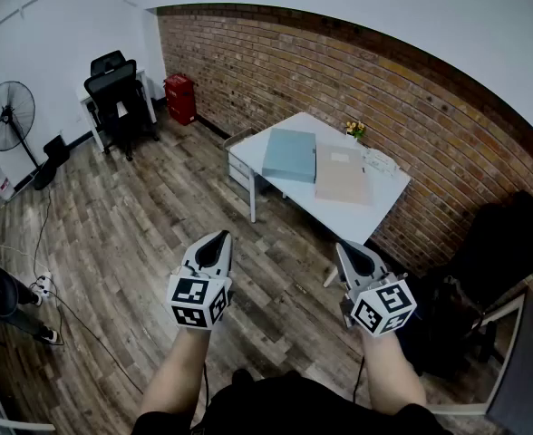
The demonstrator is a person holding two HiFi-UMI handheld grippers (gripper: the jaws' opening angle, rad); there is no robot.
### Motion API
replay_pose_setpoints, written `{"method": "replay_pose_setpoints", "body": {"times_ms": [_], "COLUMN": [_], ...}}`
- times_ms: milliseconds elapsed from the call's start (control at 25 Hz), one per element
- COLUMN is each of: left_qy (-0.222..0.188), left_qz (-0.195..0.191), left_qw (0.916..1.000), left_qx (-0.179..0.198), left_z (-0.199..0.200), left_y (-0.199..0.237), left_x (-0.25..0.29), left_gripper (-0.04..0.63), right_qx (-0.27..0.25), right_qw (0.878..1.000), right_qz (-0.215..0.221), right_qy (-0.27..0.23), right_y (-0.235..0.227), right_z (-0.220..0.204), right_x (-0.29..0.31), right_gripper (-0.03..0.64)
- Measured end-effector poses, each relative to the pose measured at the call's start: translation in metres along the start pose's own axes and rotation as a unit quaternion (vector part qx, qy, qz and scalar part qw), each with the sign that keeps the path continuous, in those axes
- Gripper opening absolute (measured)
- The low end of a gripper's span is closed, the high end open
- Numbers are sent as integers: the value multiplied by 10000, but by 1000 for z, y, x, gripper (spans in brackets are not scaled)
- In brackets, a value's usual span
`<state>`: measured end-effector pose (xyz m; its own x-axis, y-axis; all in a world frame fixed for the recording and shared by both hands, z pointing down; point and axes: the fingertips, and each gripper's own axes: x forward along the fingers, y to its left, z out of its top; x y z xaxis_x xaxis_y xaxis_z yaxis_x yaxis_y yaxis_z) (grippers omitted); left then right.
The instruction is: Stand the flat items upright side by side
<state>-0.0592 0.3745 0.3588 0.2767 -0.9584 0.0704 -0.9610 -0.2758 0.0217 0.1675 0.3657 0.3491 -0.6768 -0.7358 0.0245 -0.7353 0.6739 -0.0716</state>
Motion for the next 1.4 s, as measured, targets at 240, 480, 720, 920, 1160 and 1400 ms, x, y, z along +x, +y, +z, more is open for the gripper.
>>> {"method": "replay_pose_setpoints", "body": {"times_ms": [240, 480, 720, 920, 1160, 1400], "left_qy": [9, -5, 57, 44, 87, 160], "left_qz": [15, 11, 42, 7, -63, -120], "left_qw": [10000, 10000, 9999, 9999, 9999, 9998], "left_qx": [70, 95, 142, 158, 87, 41], "left_z": [0, 3, 2, 3, 0, -4], "left_y": [2, 3, 2, -1, -5, -6], "left_x": [-1, 1, 6, 7, 9, 12], "left_gripper": [17, 17, 18, 26, 145, 271], "right_qx": [-42, -19, -68, 69, 221, 321], "right_qw": [10000, 10000, 10000, 10000, 9997, 9994], "right_qz": [61, 37, 10, -32, -9, -51], "right_qy": [-23, -19, -54, -47, 93, 102], "right_y": [4, 1, 0, -8, -16, -24], "right_z": [-1, 0, 2, 0, -8, -11], "right_x": [3, 5, 2, 1, 1, 1], "right_gripper": [15, 14, 15, 44, 173, 290]}}
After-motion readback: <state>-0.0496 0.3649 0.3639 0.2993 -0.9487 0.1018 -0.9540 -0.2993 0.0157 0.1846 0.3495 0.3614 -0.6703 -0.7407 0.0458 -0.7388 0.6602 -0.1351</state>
